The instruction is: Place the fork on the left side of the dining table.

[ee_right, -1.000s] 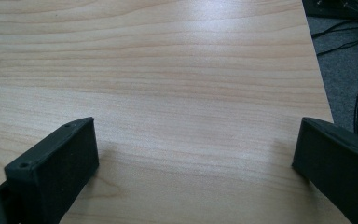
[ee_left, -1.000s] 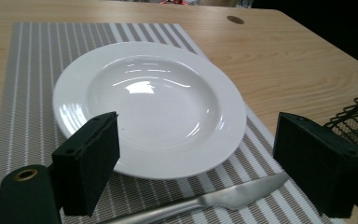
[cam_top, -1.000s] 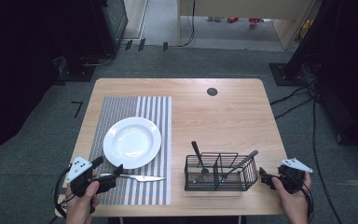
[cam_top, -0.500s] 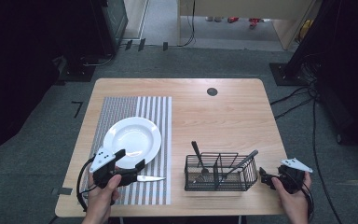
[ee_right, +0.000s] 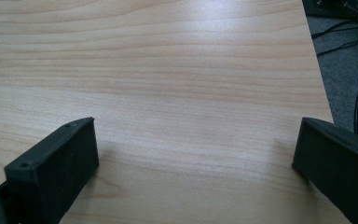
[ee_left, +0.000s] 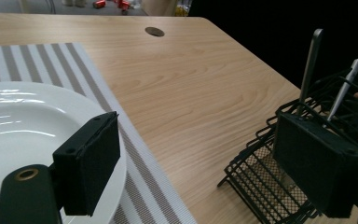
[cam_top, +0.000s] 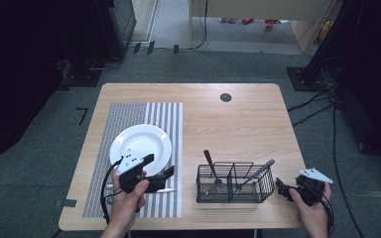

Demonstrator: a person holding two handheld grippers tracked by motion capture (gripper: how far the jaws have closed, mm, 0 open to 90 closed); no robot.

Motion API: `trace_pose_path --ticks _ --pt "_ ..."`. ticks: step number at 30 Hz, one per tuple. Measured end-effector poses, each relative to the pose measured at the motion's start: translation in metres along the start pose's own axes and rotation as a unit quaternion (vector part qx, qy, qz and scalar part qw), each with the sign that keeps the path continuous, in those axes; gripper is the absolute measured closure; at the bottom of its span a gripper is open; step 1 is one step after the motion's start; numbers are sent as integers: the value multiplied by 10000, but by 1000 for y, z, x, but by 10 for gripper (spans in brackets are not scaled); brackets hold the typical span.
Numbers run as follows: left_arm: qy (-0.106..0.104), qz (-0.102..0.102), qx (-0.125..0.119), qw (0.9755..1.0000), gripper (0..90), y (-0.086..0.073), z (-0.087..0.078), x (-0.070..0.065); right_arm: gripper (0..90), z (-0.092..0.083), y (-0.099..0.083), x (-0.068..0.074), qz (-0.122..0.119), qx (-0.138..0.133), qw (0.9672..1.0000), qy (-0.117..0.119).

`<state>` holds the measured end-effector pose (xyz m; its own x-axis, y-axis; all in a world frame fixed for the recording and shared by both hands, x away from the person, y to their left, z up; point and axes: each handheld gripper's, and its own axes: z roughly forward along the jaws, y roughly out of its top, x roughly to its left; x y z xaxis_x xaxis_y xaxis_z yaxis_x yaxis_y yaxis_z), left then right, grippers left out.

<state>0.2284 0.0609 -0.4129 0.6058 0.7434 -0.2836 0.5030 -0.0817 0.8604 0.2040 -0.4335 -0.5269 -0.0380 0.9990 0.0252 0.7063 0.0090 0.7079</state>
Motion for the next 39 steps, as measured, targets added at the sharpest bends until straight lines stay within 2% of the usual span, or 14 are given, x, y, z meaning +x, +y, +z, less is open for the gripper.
trace_pose_path --ticks 7,8,15,18,20,24,26,27,28,32,35,39 --pt "-259 17 1 9997 160 6 8 -9 0 0 0 0 -2 0 10000 0" --pt "-412 -6 -2 9991 160 8 10 -11 0 0 0 0 0 0 10000 0" --pt "-541 107 37 9985 160 14 17 -20 0 0 0 0 0 1 10000 -1" --pt "-717 81 42 9974 167 18 22 -24 0 0 0 0 0 2 10000 0" --pt "-723 55 -12 9974 232 21 24 -27 0 0 0 0 0 0 10000 0" --pt "-810 71 -19 9967 259 25 30 -32 0 0 0 0 1 2 10000 0" --pt "-851 73 -12 9963 305 26 31 -33 0 0 0 0 0 1 10000 0" --pt "-913 55 -21 9958 329 28 33 -35 0 0 0 0 1 1 10000 -1" --pt "-1046 24 19 9945 392 28 35 -35 0 0 0 0 0 0 10000 0" --pt "-1205 48 60 9927 401 30 39 -38 0 0 0 0 1 0 10000 1" --pt "-1182 73 31 9930 410 30 41 -40 0 0 0 0 -1 0 10000 0" --pt "-1251 62 136 9920 438 32 48 -41 0 0 0 0 1 0 10000 0"
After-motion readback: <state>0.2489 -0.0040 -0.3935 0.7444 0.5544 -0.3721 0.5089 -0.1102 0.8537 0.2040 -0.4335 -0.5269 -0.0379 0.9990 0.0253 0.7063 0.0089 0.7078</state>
